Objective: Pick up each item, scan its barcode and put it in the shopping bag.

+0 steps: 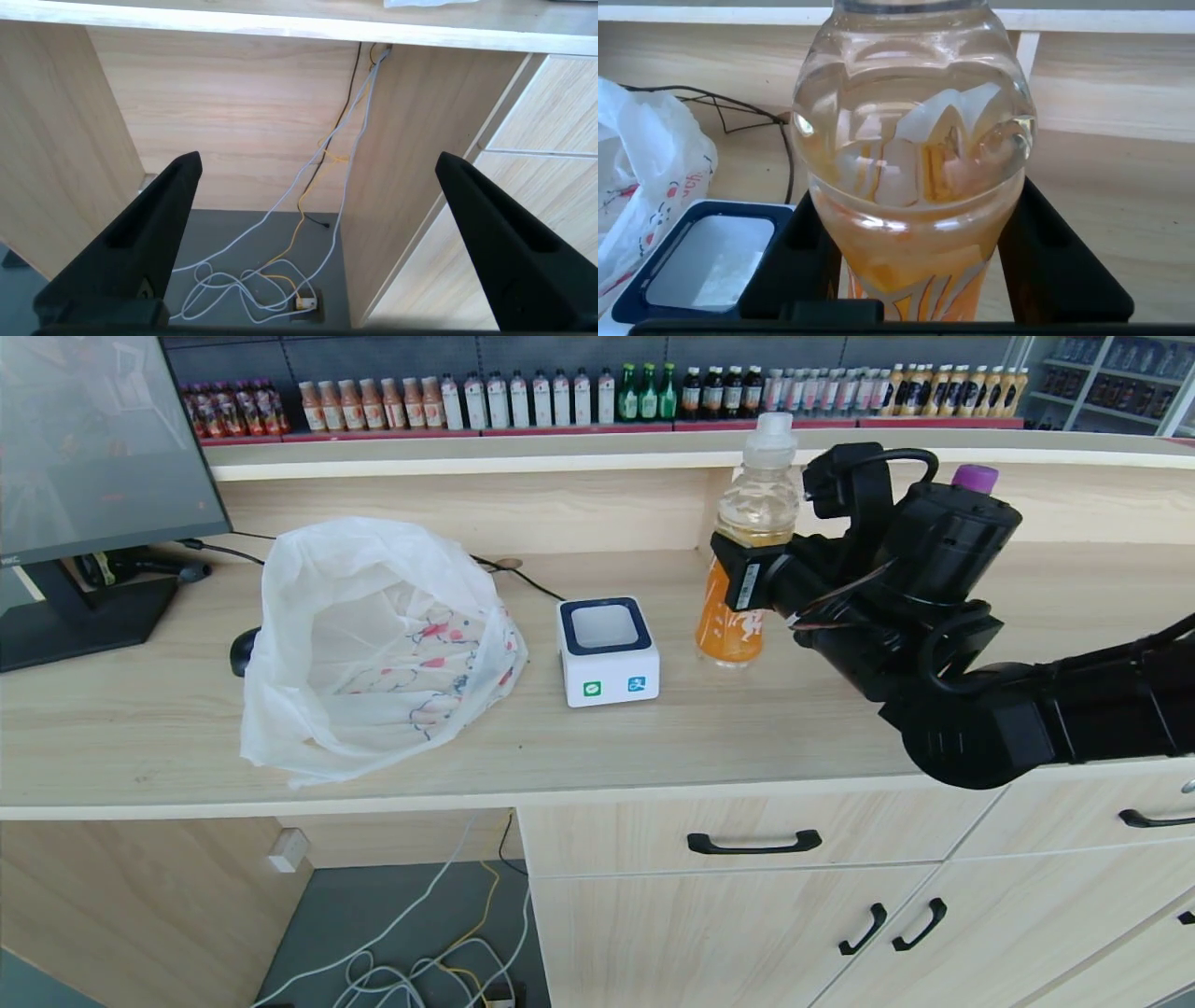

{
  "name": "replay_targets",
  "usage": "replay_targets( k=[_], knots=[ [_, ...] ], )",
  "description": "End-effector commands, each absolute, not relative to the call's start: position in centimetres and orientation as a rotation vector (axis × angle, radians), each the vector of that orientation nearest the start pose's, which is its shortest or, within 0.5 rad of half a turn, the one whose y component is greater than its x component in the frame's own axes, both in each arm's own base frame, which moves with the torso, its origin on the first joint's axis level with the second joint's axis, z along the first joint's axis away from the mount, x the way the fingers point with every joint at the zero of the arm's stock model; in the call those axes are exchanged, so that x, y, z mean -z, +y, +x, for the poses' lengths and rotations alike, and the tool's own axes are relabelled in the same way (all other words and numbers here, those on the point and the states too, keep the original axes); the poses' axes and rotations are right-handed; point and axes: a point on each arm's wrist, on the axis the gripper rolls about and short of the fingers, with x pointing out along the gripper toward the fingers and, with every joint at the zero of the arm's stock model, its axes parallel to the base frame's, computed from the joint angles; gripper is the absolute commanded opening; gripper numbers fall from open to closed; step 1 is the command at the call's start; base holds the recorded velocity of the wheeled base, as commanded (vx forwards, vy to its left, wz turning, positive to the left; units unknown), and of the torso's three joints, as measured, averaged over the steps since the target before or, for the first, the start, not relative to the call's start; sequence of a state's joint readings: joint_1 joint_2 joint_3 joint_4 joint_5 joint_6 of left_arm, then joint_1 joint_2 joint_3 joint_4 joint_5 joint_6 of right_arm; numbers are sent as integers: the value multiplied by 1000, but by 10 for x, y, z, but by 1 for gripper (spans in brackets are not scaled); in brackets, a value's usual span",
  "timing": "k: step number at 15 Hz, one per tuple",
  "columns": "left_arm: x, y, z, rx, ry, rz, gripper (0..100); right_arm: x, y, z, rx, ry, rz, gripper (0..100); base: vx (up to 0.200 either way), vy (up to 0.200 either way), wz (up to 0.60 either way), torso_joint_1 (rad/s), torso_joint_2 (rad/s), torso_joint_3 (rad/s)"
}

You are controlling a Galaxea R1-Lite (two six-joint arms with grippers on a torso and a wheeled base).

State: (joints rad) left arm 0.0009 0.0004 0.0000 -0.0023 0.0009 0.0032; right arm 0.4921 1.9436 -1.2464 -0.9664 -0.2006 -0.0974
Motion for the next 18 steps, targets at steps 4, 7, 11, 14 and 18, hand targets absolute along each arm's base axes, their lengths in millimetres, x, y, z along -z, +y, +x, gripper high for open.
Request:
replay_targets(
  k=[4,7,11,14,18],
  knots=[
    [-76,0,-23,-3,-3,3,100,-257,160,303,-283,-265,22,0,0,0,0,0,0,0],
    [-76,0,-23,-3,-3,3,100,-256,156,269,-321,-275,30,0,0,0,0,0,0,0],
    [-76,0,-23,-3,-3,3,100,-260,148,237,-355,-283,39,0,0,0,0,0,0,0],
    [-76,0,-23,-3,-3,3,100,-259,142,219,-371,-278,39,0,0,0,0,0,0,0],
    [-76,0,-23,-3,-3,3,100,-256,131,201,-375,-290,45,0,0,0,0,0,0,0]
  ],
)
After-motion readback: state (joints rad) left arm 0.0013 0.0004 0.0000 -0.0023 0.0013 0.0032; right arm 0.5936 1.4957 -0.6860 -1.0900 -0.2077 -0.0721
